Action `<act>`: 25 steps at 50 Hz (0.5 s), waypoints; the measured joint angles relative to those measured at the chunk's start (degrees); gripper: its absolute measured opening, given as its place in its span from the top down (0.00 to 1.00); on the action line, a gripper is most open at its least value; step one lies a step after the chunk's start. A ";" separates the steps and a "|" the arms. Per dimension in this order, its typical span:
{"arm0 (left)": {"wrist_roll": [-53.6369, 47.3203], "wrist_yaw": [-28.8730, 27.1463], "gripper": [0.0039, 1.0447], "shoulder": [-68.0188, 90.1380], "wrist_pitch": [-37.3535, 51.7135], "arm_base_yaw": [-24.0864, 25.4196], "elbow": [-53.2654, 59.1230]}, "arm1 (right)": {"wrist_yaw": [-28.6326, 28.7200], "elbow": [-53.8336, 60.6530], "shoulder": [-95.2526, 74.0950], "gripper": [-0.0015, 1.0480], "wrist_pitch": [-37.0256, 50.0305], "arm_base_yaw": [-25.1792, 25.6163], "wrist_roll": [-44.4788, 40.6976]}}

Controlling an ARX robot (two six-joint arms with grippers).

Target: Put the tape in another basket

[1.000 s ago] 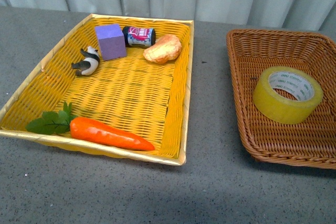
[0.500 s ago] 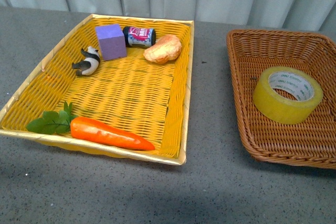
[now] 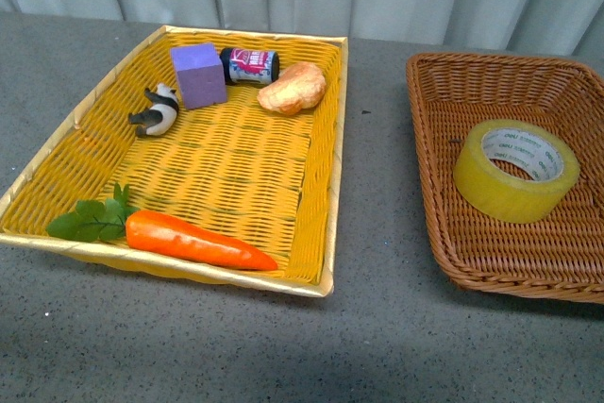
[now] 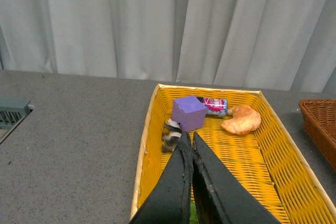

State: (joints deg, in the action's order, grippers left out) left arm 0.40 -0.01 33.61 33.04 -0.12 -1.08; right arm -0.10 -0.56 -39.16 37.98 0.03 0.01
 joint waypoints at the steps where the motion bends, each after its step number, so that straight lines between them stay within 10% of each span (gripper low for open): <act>1: 0.00 0.00 0.96 -0.90 -0.74 0.00 0.00 | -0.02 0.02 0.76 0.99 -0.68 0.00 0.00; 25: 0.02 0.00 0.96 -13.81 -13.07 0.00 0.02 | 0.00 0.26 15.65 0.99 -14.47 0.00 0.00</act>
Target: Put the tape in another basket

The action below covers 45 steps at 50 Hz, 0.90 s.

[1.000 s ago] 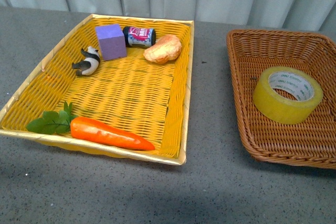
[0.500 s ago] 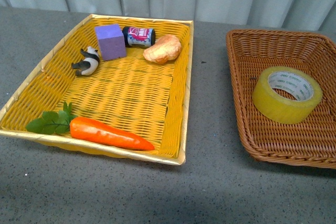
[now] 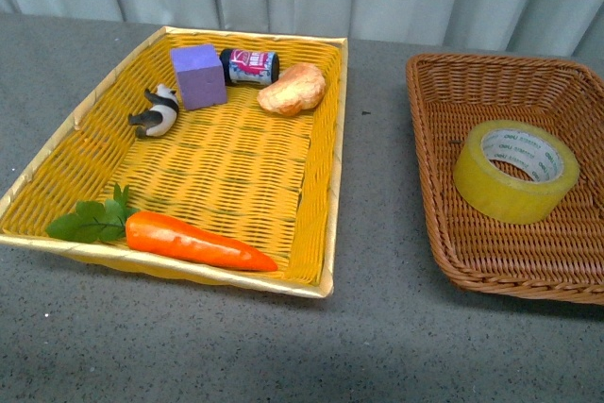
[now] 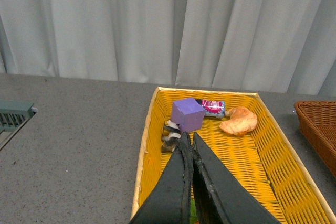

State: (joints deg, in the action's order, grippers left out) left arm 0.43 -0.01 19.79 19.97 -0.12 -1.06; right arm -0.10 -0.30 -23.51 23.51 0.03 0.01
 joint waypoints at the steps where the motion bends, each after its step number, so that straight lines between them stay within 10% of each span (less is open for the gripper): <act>1: -0.02 0.00 0.96 -0.70 -0.70 0.00 0.00 | 0.00 0.00 0.83 0.99 -0.79 0.00 0.00; 45: -0.02 0.02 0.96 -19.54 -19.91 0.00 0.00 | 0.20 -0.02 23.19 0.99 -23.39 0.00 -0.02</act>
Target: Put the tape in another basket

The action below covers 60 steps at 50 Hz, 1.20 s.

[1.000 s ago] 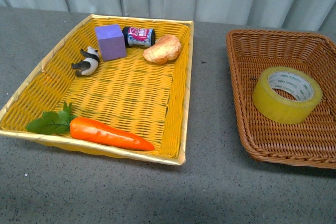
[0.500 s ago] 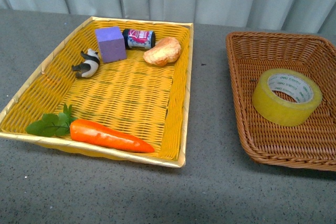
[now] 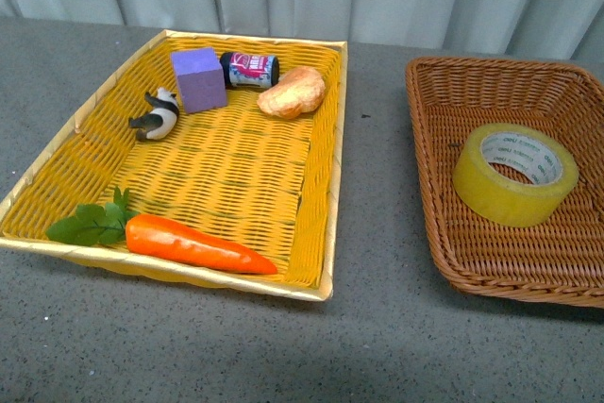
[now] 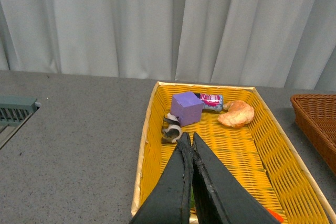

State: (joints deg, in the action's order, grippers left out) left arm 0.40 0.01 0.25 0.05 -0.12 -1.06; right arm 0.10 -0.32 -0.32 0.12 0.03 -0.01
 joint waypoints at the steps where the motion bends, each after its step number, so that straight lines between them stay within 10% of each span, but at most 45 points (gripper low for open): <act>1: 0.00 0.00 0.96 0.00 -0.02 0.00 0.00 | 0.00 0.00 0.00 0.99 0.00 0.00 0.00; 6: 0.02 -0.02 0.89 0.00 -0.02 0.00 0.00 | 0.02 0.00 0.02 0.96 -0.02 0.00 -0.04; 25: 0.00 0.00 0.05 0.00 -0.02 0.00 0.00 | 0.00 0.00 0.02 0.14 -0.02 0.00 -0.04; 60: -0.07 0.00 0.06 0.00 -0.02 0.00 0.00 | 0.00 0.00 0.02 0.09 -0.02 0.00 0.00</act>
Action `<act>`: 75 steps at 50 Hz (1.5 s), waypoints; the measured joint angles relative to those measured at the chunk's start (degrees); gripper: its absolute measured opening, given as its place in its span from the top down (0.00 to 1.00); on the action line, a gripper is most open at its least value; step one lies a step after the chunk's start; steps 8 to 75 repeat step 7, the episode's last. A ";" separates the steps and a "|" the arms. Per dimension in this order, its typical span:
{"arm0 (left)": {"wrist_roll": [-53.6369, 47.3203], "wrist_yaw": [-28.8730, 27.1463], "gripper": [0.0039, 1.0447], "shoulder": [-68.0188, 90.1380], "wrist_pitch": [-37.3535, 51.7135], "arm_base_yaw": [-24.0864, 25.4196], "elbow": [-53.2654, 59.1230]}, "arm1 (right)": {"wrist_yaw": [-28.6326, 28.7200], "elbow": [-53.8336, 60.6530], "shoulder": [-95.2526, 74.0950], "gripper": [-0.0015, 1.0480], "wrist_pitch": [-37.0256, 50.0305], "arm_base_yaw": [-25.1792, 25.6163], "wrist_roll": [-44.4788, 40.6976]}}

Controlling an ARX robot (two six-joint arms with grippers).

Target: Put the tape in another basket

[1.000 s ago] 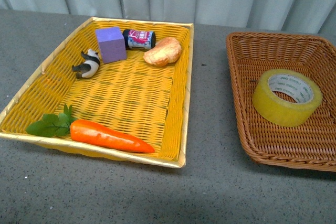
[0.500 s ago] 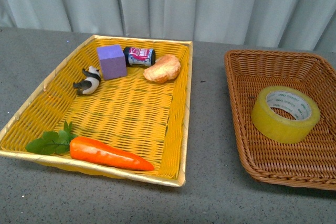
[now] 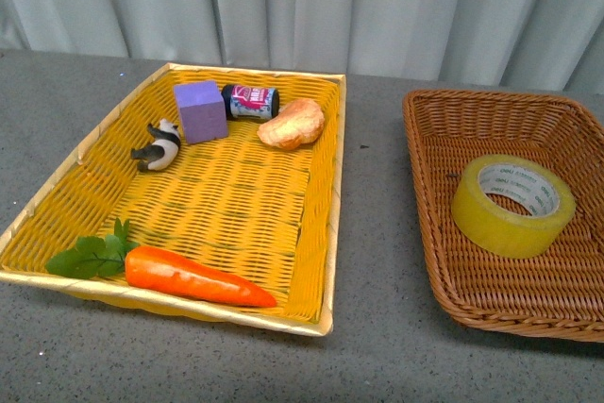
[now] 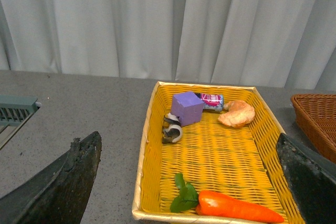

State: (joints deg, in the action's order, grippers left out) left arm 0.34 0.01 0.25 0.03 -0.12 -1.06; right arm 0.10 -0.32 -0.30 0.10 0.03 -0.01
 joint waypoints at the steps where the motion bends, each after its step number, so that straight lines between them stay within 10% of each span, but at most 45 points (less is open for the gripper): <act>1: 0.00 0.00 0.06 0.00 0.00 0.00 0.00 | 0.00 0.00 0.00 0.09 0.00 0.00 0.00; 75: 0.00 0.00 0.06 0.00 0.00 0.00 0.00 | 0.00 0.00 0.00 0.09 0.00 0.00 0.00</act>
